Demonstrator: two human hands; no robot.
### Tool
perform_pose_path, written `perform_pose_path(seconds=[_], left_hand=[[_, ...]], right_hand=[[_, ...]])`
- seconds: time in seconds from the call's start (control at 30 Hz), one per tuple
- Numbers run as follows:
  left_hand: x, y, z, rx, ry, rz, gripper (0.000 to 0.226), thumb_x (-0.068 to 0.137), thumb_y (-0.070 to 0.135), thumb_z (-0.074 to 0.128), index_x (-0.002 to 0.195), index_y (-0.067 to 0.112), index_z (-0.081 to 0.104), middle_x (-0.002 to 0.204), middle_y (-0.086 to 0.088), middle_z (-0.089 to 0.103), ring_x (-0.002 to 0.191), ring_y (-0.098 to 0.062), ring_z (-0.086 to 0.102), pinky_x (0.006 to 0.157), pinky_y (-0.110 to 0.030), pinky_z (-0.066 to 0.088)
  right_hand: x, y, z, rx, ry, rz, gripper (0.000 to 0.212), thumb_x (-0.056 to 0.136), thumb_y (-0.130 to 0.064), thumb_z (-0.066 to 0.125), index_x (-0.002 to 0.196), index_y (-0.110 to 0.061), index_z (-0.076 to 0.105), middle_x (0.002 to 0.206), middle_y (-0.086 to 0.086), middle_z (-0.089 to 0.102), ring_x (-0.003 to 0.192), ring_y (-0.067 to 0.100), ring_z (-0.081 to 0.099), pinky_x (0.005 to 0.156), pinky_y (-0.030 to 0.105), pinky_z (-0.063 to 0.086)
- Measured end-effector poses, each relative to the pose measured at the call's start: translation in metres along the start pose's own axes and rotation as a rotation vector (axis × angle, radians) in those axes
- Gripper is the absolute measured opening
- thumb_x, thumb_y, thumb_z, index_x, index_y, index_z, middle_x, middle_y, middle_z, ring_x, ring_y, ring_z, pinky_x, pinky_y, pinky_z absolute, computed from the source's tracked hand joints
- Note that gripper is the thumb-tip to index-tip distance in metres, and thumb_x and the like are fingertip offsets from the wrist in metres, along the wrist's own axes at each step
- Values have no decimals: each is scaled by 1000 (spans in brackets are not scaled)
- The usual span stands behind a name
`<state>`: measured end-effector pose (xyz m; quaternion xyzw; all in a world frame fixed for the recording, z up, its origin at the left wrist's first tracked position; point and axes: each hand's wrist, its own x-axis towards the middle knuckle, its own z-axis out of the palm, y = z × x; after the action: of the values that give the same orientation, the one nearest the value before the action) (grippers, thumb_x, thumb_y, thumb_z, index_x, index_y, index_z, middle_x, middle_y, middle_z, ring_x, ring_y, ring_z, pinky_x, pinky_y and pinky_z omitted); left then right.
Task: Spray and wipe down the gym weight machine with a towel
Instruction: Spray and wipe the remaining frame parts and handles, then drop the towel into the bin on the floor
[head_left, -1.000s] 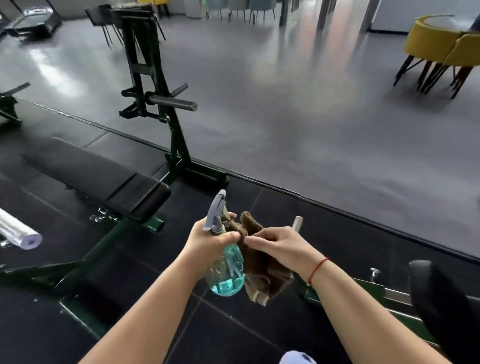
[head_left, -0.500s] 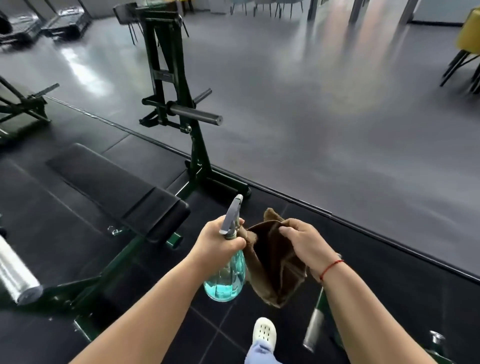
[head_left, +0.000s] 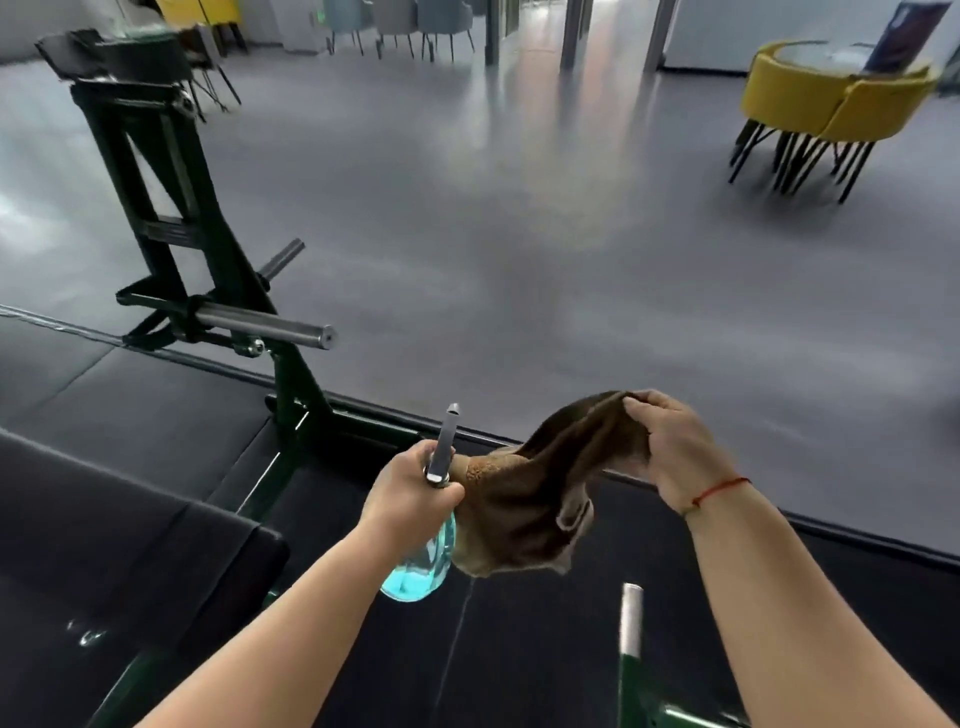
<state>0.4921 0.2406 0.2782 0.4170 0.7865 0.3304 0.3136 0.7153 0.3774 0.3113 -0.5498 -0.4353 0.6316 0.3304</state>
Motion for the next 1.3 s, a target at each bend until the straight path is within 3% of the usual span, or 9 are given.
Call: perform_pose_path(seconds=[0.13,0.37,0.5,0.6,0.83,0.97,1.1,1.2,1.3], left_hand=[[57,25,11,-71,-81,53,13,76,11,69,83,22,65,71,9,65,70,-17,62,75,-37,50],[173,56,11,-127,-252,162,19,82,0,68,91,17,66,98,9,68,84,-16,65,77,-33,50],[231,74,13,-134,-372,213,23,80,-1,69,85,21,67,100,12,69,91,-17,67,86,-36,51],[261,93,28,-152,-451,259,28,79,0,70,88,26,66,94,9,70,87,-17,67,82,-34,51],[294,151,81,-207,-615,279,30,81,1,70,85,30,63,99,7,67,84,-17,64,79,-36,51],[316,190,125,-169,-694,315,30,82,1,69,91,29,63,98,4,67,73,-17,62,66,-32,49],[335,240,179,-145,-719,309,31,80,3,70,106,19,68,81,6,62,62,-15,56,61,-27,42],[346,288,225,-139,-762,337,30,79,2,71,103,19,69,79,4,62,59,-16,55,59,-29,44],[357,342,270,-114,-800,360,29,79,0,72,100,21,68,79,6,63,56,-14,55,51,-27,44]], right_hand=[[26,-13,-8,270,188,44,25,107,-12,38,102,-7,62,101,21,68,97,39,66,86,59,54],[79,-27,-4,615,518,27,37,102,-17,42,126,-2,64,118,20,68,112,39,64,76,49,55],[99,-27,21,561,614,45,34,98,-23,47,90,-6,76,94,21,73,100,43,68,80,49,54],[107,-28,26,604,660,16,37,97,-30,51,63,-17,60,62,9,65,69,33,65,72,44,52],[131,-31,8,697,696,-52,20,87,-25,67,88,-5,65,80,14,65,76,32,66,72,42,55],[161,-46,-26,731,775,-127,61,76,-22,70,127,8,56,104,25,66,101,42,64,92,59,51],[203,-63,-85,735,849,-136,30,93,-16,61,118,-1,64,105,19,66,106,39,62,99,58,48],[236,-86,-144,640,873,-147,6,95,-15,62,95,-10,65,88,12,67,88,28,65,79,43,56],[263,-113,-205,484,879,-132,13,92,-18,67,83,-12,61,73,8,64,73,25,64,69,36,52]])
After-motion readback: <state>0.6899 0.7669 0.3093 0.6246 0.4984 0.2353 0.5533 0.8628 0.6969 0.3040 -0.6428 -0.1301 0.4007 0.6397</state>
